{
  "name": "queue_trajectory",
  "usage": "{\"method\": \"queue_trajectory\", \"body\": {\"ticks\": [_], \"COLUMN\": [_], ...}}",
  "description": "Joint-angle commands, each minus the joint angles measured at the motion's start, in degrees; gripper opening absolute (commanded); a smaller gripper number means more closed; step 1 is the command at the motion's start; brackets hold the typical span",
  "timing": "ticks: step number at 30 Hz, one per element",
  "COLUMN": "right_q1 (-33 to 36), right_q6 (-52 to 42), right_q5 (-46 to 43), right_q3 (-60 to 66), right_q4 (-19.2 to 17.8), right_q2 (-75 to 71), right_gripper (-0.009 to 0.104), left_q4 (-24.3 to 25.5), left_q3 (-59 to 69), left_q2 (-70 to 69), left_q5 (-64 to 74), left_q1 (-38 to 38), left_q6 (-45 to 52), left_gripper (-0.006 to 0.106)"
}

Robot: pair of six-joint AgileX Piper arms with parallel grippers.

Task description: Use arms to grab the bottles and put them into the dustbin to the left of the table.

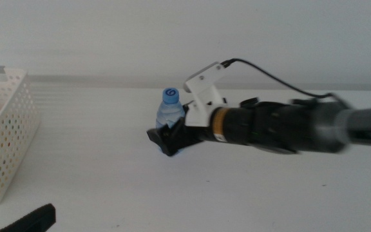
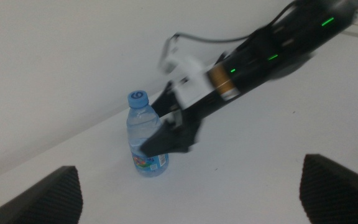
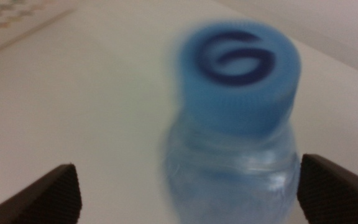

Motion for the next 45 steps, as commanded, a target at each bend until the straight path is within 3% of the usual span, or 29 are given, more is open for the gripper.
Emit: {"method": "queue_trajectory", "body": {"ticks": [1, 3, 6, 16, 21, 26, 27, 29, 33, 35, 37, 45], "right_q1": [0.88, 1.55, 1.79, 1.79, 1.79, 1.79, 1.79, 1.79, 1.79, 1.79, 1.79, 1.79], "right_q6": [10.64, 17.12, 20.1, 20.1, 19.55, 19.44, 18.13, 8.42, -28.54, -39.93, -43.79, -47.49], "right_q5": [1.35, 4.87, 11.69, 22.61, 25.88, 28.4, 29.91, 32.17, 37.73, 42.68, 46.33, 52.89], "right_q3": [5.19, 10.51, 17.95, 29.05, 29.05, 29.05, 29.05, 29.05, 29.05, 29.05, 28.94, 28.94], "right_q4": [-12.34, -15.75, -16.82, -15.33, -15.8, -13.24, -11.1, -1.73, 30.94, 40.05, 44.72, 48.96], "right_q2": [-7.85, -14.97, -25.01, -57.03, -63.38, -66.65, -67.47, -69.02, -73.81, -76.12, -78.77, -88.7], "right_gripper": [0.093, 0.093, 0.093, 0.093, 0.093, 0.093, 0.093, 0.093, 0.093, 0.093, 0.093, 0.093], "left_q4": [-0.06, -0.06, -0.06, -0.06, -0.06, -0.06, -0.06, -0.06, -0.06, -0.06, -0.06, -0.06], "left_q3": [0.29, 0.29, 0.29, 0.29, 0.29, 0.29, 0.29, 0.29, 0.29, 0.29, 0.29, 0.29], "left_q2": [-0.14, -0.14, -0.14, -0.14, -0.14, -0.14, -0.14, -0.14, -0.14, -0.14, -0.14, -0.14], "left_q5": [-0.94, -0.94, -0.94, -0.94, -0.94, -0.94, -0.94, -0.94, -0.94, -0.94, -0.94, -0.94], "left_q1": [-0.46, -0.46, -0.46, -0.46, -0.46, -0.46, -0.46, -0.46, -0.46, -0.46, -0.46, -0.46], "left_q6": [-0.08, -0.08, -0.08, -0.08, -0.08, -0.08, -0.08, -0.08, -0.08, -0.08, -0.08, -0.08], "left_gripper": [0.094, 0.094, 0.094, 0.094, 0.094, 0.094, 0.094, 0.094, 0.094, 0.094, 0.094, 0.094]}}
